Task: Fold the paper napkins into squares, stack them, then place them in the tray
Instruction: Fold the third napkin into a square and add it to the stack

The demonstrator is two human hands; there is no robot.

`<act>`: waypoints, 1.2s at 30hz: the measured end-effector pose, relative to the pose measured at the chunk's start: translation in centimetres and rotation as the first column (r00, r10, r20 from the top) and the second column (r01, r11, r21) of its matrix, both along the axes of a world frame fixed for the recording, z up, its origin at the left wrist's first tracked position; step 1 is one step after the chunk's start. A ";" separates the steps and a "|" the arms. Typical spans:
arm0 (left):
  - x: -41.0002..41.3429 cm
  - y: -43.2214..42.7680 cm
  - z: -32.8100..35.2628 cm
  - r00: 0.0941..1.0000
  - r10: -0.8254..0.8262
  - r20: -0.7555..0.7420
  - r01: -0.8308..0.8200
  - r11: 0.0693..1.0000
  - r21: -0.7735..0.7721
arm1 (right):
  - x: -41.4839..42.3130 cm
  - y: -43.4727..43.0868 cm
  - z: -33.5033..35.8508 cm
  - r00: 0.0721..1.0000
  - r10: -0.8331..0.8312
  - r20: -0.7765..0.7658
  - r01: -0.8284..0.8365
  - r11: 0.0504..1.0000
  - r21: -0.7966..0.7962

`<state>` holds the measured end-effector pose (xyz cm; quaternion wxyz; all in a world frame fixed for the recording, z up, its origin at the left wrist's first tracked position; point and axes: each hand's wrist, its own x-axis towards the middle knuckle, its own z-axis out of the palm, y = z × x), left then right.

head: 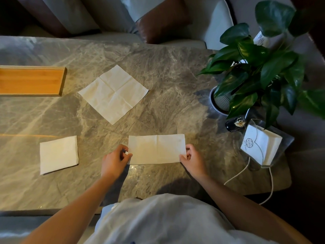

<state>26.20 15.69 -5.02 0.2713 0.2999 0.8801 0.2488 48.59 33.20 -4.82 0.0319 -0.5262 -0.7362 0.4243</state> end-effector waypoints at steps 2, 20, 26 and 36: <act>0.0 0.0 -0.1 0.998 0.018 -0.053 -0.017 1.000 0.020 | 0.1 -0.2 0.2 0.998 -0.051 -0.048 0.055 0.994 0.092; 0.7 -2.2 -1.8 0.530 -0.789 -0.311 0.676 0.614 -0.407 | -0.4 2.1 -0.8 0.740 0.585 0.332 -0.661 0.725 0.196; 1.5 -2.7 -0.8 0.601 -0.714 -0.360 0.565 0.698 -0.441 | 0.1 2.3 -0.8 0.771 0.521 0.367 -0.618 0.752 0.230; 4.9 1.9 -0.2 0.648 -0.646 -0.404 0.542 0.763 -0.353 | 1.2 -1.4 -1.2 0.900 0.371 0.231 -0.436 0.782 0.445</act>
